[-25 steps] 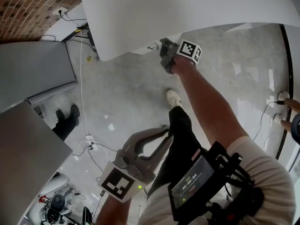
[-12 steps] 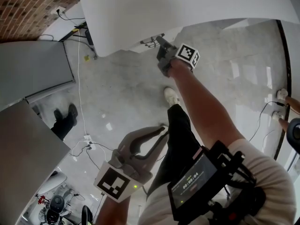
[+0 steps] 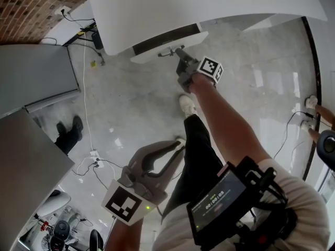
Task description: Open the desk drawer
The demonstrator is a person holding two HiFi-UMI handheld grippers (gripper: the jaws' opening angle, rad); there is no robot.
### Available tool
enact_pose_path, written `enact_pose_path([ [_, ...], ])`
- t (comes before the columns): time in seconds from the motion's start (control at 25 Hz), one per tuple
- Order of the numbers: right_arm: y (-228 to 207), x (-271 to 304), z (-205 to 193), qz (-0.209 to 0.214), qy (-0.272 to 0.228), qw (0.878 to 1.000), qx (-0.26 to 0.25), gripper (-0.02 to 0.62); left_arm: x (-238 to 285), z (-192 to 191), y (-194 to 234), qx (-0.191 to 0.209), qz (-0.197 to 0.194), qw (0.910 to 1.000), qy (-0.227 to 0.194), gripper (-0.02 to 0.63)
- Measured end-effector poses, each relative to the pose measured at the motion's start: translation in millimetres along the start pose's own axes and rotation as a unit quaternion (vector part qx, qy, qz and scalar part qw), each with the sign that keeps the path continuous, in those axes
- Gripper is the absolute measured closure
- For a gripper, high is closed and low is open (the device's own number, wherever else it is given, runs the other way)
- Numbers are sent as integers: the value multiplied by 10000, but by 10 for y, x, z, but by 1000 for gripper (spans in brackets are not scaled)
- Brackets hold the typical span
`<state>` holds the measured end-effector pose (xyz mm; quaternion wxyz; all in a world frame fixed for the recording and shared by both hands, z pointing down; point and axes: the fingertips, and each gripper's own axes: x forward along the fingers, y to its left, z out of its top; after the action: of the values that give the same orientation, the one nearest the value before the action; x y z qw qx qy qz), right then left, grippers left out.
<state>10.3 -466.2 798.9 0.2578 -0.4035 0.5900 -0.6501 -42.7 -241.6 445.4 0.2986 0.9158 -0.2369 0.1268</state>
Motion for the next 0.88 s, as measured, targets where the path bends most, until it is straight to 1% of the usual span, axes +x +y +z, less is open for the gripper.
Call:
enact_pose_path([
  [0.32,-66,-219,-68,-97,-23,9999,85,569,-40,-87,-200,4,-25,10000,5,566],
  [0.4,-78,-223,-55,-104,21,9999,39,567,-34,-109,-244,16,-29,10000,17,566],
  [0.64,8,-307,-143,-55,230,9994,-257,549,-87,-148,-309,2,-38,10000,-7,566],
  [0.76,39,-507,-259,-122,443,9981,-409,549,-107,-98,-382,-15,-51,9999,-117,566],
  [0.88,94,-769,-386,-166,724,9957,-562,549,-132,-32,-522,85,-122,9997,-173,566],
])
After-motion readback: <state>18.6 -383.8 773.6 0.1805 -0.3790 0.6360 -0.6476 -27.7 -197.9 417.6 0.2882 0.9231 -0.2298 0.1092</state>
